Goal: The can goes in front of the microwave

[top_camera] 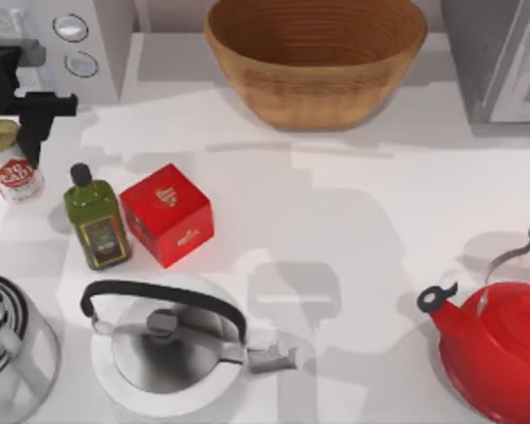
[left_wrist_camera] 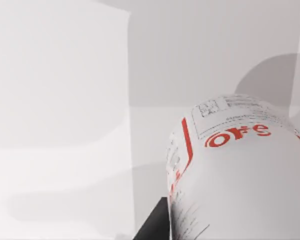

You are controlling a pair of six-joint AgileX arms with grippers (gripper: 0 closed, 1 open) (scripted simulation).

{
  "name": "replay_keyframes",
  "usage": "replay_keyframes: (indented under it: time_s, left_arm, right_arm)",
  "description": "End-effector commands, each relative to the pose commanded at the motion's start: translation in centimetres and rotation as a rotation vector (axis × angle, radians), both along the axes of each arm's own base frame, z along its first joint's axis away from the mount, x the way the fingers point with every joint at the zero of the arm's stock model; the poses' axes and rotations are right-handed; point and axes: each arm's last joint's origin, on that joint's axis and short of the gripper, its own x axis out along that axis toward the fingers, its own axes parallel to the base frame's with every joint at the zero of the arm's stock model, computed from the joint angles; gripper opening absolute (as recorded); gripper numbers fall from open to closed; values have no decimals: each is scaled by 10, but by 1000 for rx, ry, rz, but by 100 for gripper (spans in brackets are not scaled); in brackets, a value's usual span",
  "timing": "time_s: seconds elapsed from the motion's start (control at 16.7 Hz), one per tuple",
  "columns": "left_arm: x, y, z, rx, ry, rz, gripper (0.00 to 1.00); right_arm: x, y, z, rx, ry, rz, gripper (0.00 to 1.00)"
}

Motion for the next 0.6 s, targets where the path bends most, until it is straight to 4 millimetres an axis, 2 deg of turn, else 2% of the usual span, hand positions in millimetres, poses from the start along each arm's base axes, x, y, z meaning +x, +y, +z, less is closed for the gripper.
replay_keyframes:
  time_s: [0.42, 0.6]
  left_arm:
    - [-1, 1, -6, -2, -2, 5, 0]
    - [-1, 1, -6, -2, -2, 5, 23]
  right_arm:
    - [0, 0, 0, 0, 0, 0, 100]
    - [0, 0, 0, 0, 0, 0, 100]
